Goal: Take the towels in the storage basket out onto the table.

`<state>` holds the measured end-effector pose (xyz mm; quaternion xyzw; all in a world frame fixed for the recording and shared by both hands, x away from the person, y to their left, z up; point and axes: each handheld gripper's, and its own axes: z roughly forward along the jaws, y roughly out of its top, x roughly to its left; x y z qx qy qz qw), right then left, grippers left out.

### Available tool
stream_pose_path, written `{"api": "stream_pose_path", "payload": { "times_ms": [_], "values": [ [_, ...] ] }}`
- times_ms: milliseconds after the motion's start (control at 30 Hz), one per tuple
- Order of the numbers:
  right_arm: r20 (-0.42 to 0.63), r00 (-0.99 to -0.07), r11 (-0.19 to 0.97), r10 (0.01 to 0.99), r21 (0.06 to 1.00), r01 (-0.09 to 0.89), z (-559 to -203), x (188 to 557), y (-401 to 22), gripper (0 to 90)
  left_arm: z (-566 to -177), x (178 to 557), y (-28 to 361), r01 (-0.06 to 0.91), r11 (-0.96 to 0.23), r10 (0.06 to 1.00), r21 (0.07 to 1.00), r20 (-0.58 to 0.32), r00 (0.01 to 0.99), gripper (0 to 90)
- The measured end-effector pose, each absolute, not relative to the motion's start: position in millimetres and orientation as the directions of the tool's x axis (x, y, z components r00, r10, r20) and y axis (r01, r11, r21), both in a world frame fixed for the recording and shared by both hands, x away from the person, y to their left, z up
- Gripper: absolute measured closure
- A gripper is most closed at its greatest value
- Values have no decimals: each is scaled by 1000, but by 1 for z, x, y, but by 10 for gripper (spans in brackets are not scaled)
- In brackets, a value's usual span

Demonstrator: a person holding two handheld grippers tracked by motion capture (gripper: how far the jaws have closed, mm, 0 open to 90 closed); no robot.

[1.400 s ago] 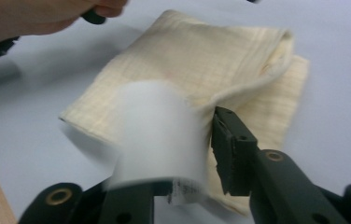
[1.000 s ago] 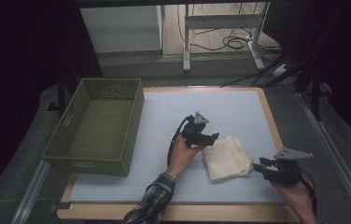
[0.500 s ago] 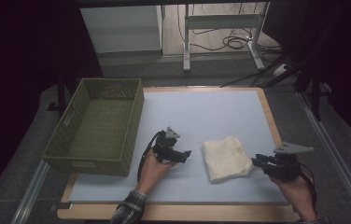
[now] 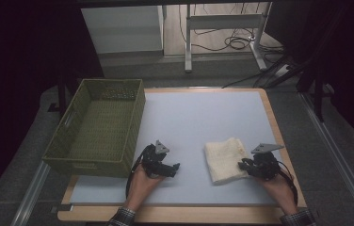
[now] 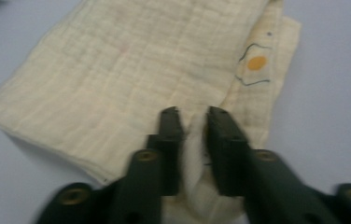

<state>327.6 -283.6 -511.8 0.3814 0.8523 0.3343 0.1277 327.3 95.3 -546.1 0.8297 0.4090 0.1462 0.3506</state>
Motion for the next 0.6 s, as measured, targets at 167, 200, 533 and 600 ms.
{"api": "stream_pose_path", "payload": {
  "times_ms": [167, 200, 533, 600],
  "values": [
    [17, -686, 481, 728, 700, 528, -500, 322, -283, 870, -546, 327, 95, 575, -420, 781, 702, -43, 623, 65],
    [14, -689, 479, 725, 709, 518, -495, 322, -284, 870, -546, 327, 95, 575, -420, 781, 703, -43, 623, 65],
    [-15, -652, 472, 758, 703, 532, -474, 322, -305, 870, -547, 327, 95, 575, -418, 782, 703, -44, 622, 67],
    [-8, -636, 467, 772, 685, 559, -483, 325, -312, 869, -547, 327, 95, 575, -418, 782, 703, -44, 622, 67]
  ]
}}
